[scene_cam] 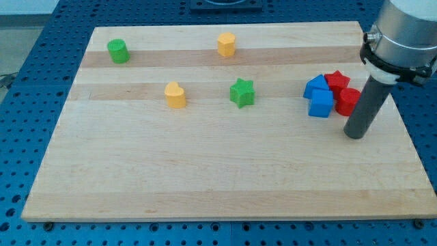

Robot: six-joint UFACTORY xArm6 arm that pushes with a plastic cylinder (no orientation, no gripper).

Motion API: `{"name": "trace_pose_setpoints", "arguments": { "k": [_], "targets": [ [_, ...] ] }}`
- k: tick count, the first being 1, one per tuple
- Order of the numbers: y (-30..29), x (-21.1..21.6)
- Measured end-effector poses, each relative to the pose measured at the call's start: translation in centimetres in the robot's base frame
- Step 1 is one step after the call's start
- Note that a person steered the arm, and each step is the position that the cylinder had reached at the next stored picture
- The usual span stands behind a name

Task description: Move the red circle diagonally to the top right of the red star

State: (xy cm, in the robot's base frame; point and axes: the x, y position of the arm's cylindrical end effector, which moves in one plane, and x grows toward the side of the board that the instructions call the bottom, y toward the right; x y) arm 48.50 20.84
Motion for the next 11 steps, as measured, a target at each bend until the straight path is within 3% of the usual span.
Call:
{"name": "trace_pose_setpoints", "arguments": {
  "k": [1,4,7,11],
  "targets": [
    [0.4,-2.2],
    [-0.8,-3.5],
    [2.5,-6.0],
    [2.1,-12.3]
  ]
}}
